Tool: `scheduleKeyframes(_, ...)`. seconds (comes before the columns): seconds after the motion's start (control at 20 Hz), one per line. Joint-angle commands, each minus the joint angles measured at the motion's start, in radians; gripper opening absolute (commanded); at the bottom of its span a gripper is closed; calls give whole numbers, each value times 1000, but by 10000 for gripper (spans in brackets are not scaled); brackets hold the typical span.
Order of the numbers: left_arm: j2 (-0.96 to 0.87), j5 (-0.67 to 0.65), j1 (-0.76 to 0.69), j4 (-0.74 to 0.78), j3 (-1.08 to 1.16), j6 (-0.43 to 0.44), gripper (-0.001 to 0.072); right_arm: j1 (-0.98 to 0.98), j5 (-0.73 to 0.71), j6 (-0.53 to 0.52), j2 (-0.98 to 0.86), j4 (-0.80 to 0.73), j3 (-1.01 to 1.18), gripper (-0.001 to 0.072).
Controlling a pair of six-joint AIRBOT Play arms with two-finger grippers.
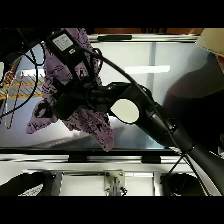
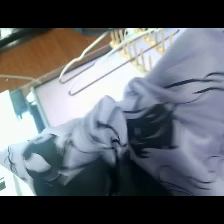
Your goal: Fold the shirts.
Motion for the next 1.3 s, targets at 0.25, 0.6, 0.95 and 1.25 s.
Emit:
scheduleKeyframes(0.25, 3, -4, 50, 18, 2, 3, 59, 0, 341, 9, 191, -86, 1, 78)
scheduleKeyframes(0.6, 8, 0, 50, 17, 2, -1, 59, 0, 806, 253, 255, -200, 1, 365)
scheduleKeyframes(0.95, 8, 0, 47, 19, 2, 0, 59, 2, 328, 285, 253, -246, 71, 592)
scheduleKeyframes(1.25, 6, -19, 47, 57, 2, -1, 57, 257, 64, 424, 20, -499, 70, 591)
